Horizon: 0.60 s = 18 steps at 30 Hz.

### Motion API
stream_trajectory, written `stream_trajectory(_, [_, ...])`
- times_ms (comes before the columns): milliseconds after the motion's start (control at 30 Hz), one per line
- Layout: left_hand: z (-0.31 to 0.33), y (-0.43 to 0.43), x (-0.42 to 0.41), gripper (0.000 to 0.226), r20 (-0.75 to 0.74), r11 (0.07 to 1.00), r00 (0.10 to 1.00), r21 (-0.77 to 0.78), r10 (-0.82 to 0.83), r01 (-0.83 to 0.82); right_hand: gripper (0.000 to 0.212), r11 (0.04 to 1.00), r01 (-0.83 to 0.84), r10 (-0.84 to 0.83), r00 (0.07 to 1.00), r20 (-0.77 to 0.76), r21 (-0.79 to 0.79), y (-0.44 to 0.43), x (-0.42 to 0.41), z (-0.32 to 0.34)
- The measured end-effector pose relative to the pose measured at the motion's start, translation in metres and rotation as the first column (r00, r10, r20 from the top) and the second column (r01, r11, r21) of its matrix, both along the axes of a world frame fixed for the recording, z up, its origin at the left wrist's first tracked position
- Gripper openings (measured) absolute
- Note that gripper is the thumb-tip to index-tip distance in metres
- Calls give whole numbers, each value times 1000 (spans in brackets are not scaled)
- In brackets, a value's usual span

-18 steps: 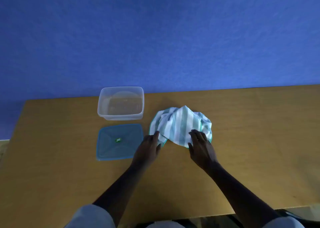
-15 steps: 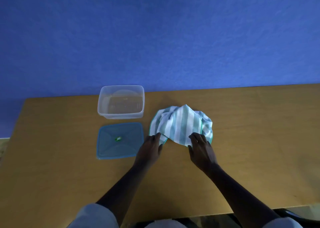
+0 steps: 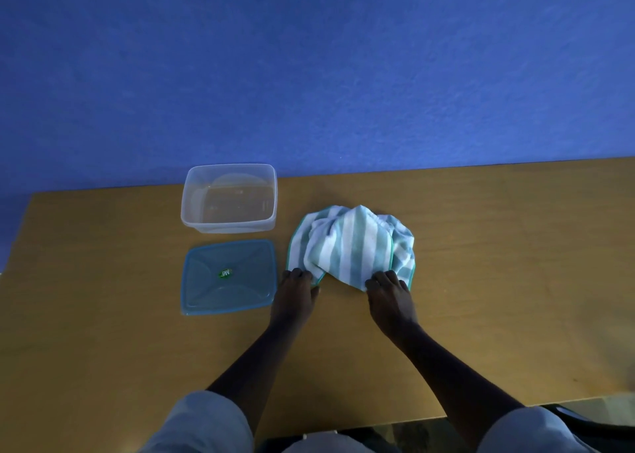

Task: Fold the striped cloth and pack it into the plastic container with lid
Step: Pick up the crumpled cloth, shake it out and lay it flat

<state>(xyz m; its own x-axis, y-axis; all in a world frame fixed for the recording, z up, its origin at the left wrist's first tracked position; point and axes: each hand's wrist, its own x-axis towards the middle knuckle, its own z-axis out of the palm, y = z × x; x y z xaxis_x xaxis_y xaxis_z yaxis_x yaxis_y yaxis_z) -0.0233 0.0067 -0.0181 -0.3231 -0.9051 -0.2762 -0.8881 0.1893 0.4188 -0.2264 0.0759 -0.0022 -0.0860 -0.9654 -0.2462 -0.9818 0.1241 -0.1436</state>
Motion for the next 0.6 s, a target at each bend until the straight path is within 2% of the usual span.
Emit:
stream_trajectory(100, [3,-1,-3,18,-2,999,1000,-34,27,-27,18,999,-16,17,1000,16,-45,0,0,2])
stream_trajectory(233, [13,-5,-2,19,-39,998,998,-41,46,-47,20,993,46,-36,995,91,-111,-6,-1,13])
stream_trajectory(333, [26,-9,2,15,-143,995,989,-82,48,-60,14,986,91,-67,983,168,-139,-14,-3,23])
stream_trajectory(433, [44,-11,4,11,-265,986,962,-135,56,-95,5,978,64,-15,971,238,-198,-20,3,32])
stream_trajectory(533, [65,-15,3,10,-349,977,937,-191,25,-97,33,970,15,52,963,266,-244,-26,18,42])
stream_trajectory(600, [81,-18,1,11,-369,971,930,-225,-12,-77,44,960,-9,82,964,251,-280,-30,31,50])
